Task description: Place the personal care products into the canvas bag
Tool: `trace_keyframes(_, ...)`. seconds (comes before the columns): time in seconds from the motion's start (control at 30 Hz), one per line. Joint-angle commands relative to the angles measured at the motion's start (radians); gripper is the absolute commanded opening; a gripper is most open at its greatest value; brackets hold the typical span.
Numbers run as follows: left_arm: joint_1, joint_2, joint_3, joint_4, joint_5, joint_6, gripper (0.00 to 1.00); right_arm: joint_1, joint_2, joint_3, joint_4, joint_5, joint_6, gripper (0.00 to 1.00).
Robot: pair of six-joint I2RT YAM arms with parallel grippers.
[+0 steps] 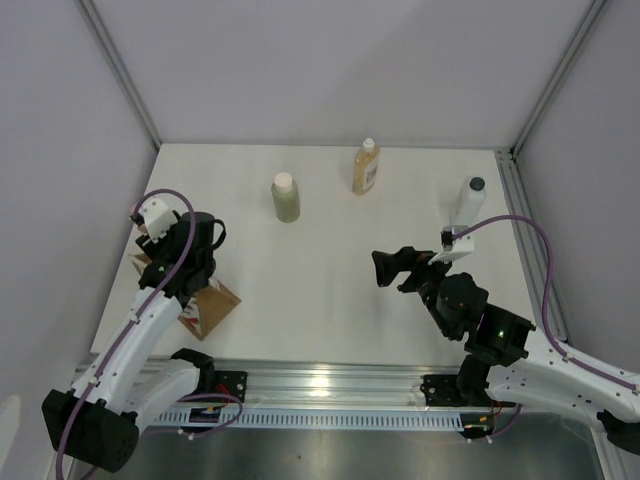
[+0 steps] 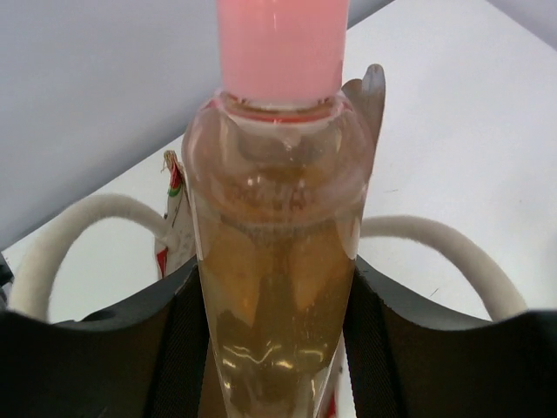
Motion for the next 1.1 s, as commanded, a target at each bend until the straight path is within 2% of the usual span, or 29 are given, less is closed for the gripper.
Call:
trace_keyframes(0.0,0.021,0.001,0.014,0.066,-0.009,-0.048,0.0,-0.003,-0.009,0.008,0.023,-0.01,0.012,0.98)
trace_keyframes(0.27,0.027,0.015,0.115,0.117,-0.015,0.098,0.0,-0.003,0.001,0.011,0.02,-0.015,0.014,0.98)
trace_keyframes(0.5,0.027,0.024,-0.012,0.147,0.03,0.033,0.01,-0.003,-0.008,0.008,0.021,-0.019,0.017,0.98)
trace_keyframes(0.63,0.027,0.061,-0.021,0.154,0.022,0.016,0.0,-0.003,-0.006,0.009,0.021,-0.016,0.014,0.98)
trace_keyframes(0.77,0.027,0.069,-0.036,0.235,0.066,0.088,0.0,-0.003,-0.009,0.009,0.02,-0.01,0.014,0.98)
trace_keyframes(0.9,0.027,0.059,-0.056,0.252,0.037,0.088,0.01,-0.003,-0.011,0.009,0.018,-0.015,0.017,0.98)
trace_keyframes(1.07,0.027,0.05,-0.115,0.275,0.043,0.044,0.09,-0.003,-0.012,0.011,0.017,-0.018,0.017,0.98)
